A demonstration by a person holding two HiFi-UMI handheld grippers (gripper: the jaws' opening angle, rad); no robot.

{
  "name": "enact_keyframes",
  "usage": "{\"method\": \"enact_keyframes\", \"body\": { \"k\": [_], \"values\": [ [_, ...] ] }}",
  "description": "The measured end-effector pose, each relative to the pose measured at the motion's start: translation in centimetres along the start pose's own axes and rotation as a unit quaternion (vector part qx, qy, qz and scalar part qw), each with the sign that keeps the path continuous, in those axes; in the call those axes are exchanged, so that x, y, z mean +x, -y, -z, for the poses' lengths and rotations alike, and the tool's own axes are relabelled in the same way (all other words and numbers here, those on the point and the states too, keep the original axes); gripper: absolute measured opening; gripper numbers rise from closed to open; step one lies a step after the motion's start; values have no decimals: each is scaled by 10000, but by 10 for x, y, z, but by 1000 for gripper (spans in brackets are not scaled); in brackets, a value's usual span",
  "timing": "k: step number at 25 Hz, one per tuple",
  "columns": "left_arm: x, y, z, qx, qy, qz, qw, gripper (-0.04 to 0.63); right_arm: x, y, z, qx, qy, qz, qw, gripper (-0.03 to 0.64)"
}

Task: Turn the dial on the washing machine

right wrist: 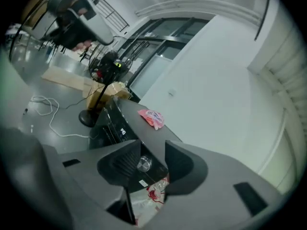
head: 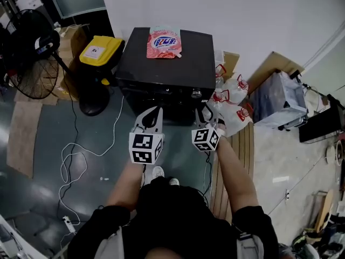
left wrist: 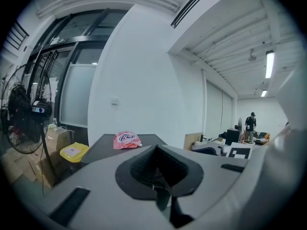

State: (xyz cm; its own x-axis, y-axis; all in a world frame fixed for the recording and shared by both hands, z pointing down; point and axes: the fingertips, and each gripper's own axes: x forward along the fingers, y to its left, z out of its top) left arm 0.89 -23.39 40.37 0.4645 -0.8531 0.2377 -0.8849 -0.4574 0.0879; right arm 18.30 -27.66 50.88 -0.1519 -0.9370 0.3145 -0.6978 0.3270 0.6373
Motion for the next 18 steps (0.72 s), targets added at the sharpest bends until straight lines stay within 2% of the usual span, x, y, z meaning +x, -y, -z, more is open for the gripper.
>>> {"method": "enact_keyframes", "body": {
  "k": [4,9,13,18],
  "values": [
    [3,-13,6,-52,-57,-66,9999,12,31,-22,19,-877,-218,-60,9959,176],
    [9,-23,19,-115,-195,-125,9997,12,70,-39,50,-1863,-604,-52,9806,213],
    [13,-30,33,-179,-322,-167,9992,12,98,-46,75,-2420,-934,-32,9658,213],
    [20,-27,52,-238,-522,-171,9982,12,125,-53,100,-2926,-1116,-62,9497,221]
  ]
}}
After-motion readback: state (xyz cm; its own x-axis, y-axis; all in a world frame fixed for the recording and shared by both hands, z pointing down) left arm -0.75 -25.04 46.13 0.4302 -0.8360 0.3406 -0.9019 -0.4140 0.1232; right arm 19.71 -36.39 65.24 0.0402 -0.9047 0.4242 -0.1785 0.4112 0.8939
